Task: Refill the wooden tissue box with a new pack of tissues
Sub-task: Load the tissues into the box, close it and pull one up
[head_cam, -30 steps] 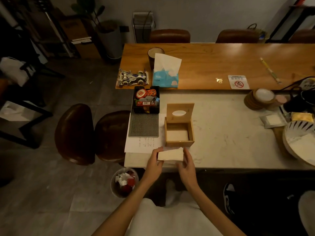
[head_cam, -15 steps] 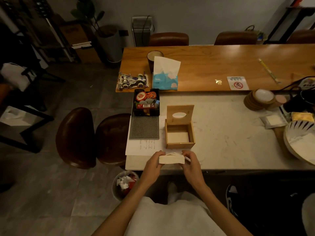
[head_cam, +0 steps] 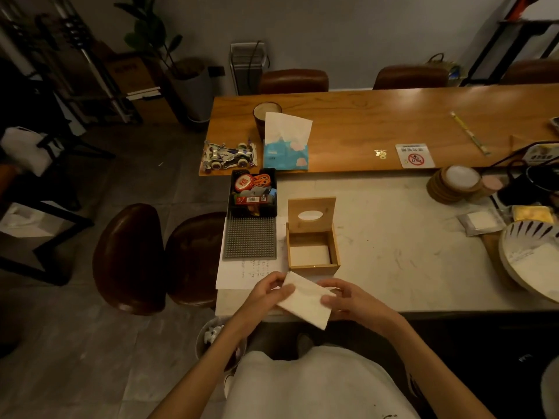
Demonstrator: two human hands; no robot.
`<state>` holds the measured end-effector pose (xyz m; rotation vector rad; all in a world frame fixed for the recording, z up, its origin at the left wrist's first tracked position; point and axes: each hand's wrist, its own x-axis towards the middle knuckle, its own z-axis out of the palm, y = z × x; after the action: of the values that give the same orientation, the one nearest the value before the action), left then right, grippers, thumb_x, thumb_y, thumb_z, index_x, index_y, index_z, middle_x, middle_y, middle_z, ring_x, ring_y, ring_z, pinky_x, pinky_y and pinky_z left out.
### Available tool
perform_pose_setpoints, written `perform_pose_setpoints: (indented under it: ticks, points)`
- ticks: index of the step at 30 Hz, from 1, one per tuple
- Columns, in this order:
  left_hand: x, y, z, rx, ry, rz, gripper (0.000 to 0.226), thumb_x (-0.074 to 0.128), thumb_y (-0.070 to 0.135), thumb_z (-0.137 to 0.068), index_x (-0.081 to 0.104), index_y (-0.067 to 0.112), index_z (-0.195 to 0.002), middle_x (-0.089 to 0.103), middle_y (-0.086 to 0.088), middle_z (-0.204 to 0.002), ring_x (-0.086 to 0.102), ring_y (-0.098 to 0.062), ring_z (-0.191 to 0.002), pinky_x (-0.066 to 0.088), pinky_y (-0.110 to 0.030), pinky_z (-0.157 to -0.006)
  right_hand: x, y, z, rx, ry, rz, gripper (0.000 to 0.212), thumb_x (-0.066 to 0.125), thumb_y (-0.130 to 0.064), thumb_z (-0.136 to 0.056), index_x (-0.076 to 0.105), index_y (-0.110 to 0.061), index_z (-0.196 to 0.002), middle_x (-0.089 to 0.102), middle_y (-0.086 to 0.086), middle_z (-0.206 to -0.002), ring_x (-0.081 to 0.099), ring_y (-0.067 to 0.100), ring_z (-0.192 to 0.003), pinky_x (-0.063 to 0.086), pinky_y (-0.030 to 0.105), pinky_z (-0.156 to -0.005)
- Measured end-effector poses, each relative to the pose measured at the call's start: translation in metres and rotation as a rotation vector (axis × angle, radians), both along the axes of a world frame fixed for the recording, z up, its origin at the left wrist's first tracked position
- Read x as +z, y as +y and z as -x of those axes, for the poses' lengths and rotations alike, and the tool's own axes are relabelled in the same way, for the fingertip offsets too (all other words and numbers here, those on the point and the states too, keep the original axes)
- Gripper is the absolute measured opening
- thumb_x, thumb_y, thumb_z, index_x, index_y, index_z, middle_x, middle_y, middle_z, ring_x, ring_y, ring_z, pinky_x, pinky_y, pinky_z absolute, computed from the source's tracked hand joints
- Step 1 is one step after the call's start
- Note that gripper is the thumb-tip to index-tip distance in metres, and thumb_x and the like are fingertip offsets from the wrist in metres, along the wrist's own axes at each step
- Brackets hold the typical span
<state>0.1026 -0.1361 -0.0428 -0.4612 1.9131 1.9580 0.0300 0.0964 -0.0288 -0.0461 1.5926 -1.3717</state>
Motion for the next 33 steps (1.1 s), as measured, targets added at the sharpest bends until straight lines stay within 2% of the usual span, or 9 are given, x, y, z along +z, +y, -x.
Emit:
perform_pose_setpoints:
  ticks: [3,5,10,14,18,24,26,30,33]
  points:
    - [0.014,0.006,0.014,-0.108,0.089,0.000,0.034,0.064,0.033,-0.088,0.058,0.018,-0.118,0.062,-0.006,-0.116,0.062,-0.019,-0.108,0.056,-0.033,-0.089,0.005,-0.002,0.014,0.232,0.286,-0.120,0.068,0.068,-0.053,-0.078,0.042,-0.042,-0.140,0.052,-0.008,-0.129,0.057,0.012,-0.114,0.053,0.033,-0.096]
    - [0.023,0.008,0.023,-0.171,0.145,0.014,0.036,0.065,0.032,-0.087,0.058,0.016,-0.118,0.063,-0.005,-0.114,0.062,-0.018,-0.107,0.054,-0.033,-0.092,0.013,-0.010,0.023,0.328,0.381,-0.107,0.068,0.068,-0.050,-0.078,0.041,-0.043,-0.140,0.053,-0.013,-0.127,0.055,0.009,-0.114,0.051,0.030,-0.096]
    - [0.033,0.009,0.038,-0.273,0.216,0.079,0.026,0.064,0.028,-0.090,0.059,0.023,-0.115,0.062,0.001,-0.112,0.062,-0.015,-0.106,0.054,-0.037,-0.093,0.021,-0.013,0.042,0.403,0.487,-0.144,0.065,0.073,-0.042,-0.079,0.040,-0.043,-0.135,0.053,-0.012,-0.126,0.053,0.009,-0.115,0.048,0.032,-0.102]
    - [0.037,0.004,0.041,-0.291,0.240,0.094,0.028,0.063,0.033,-0.090,0.058,0.022,-0.115,0.061,0.000,-0.112,0.061,-0.018,-0.107,0.053,-0.041,-0.095,0.022,-0.011,0.049,0.459,0.545,-0.208,0.045,0.073,-0.047,-0.079,0.053,-0.036,-0.117,0.050,-0.011,-0.120,0.051,0.008,-0.112,0.046,0.032,-0.104]
    - [0.039,-0.001,0.043,-0.223,0.217,0.007,0.034,0.063,0.036,-0.088,0.057,0.021,-0.117,0.060,-0.006,-0.115,0.061,-0.022,-0.110,0.055,-0.043,-0.093,0.032,-0.017,0.053,0.468,0.649,-0.228,0.052,0.073,-0.049,-0.078,0.050,-0.034,-0.121,0.050,-0.016,-0.120,0.051,0.003,-0.109,0.049,0.025,-0.097]
    - [0.034,0.003,0.055,-0.134,0.169,0.013,0.024,0.059,0.032,-0.094,0.062,0.024,-0.117,0.064,-0.004,-0.117,0.063,-0.017,-0.108,0.056,-0.030,-0.086,0.041,-0.021,0.067,0.386,0.586,-0.156,0.035,0.067,-0.034,-0.089,0.058,-0.030,-0.122,0.063,-0.012,-0.113,0.064,0.006,-0.100,0.055,0.021,-0.082]
    - [0.027,0.012,0.059,0.017,0.160,0.077,0.020,0.054,0.034,-0.097,0.063,0.024,-0.112,0.064,-0.001,-0.110,0.063,-0.016,-0.099,0.054,-0.025,-0.078,0.032,-0.010,0.072,0.215,0.417,-0.098,0.034,0.064,-0.033,-0.090,0.059,-0.026,-0.123,0.064,-0.002,-0.115,0.066,0.012,-0.101,0.057,0.028,-0.086]
    - [0.003,0.015,0.067,0.456,0.102,0.264,0.015,0.046,0.023,-0.101,0.057,0.019,-0.110,0.058,-0.004,-0.106,0.056,-0.014,-0.092,0.045,-0.018,-0.070,0.008,0.018,0.076,-0.166,-0.102,0.195,0.071,0.078,-0.036,-0.077,0.045,-0.018,-0.137,0.057,0.018,-0.129,0.061,0.033,-0.116,0.054,0.041,-0.092]
    - [-0.006,0.009,0.066,0.266,-0.034,0.225,0.033,0.047,0.020,-0.100,0.046,0.022,-0.133,0.052,0.000,-0.121,0.053,-0.012,-0.103,0.045,-0.017,-0.071,0.010,0.019,0.081,-0.136,-0.117,0.226,0.090,0.088,-0.035,-0.063,0.042,-0.022,-0.139,0.054,0.018,-0.132,0.058,0.035,-0.120,0.054,0.041,-0.091]
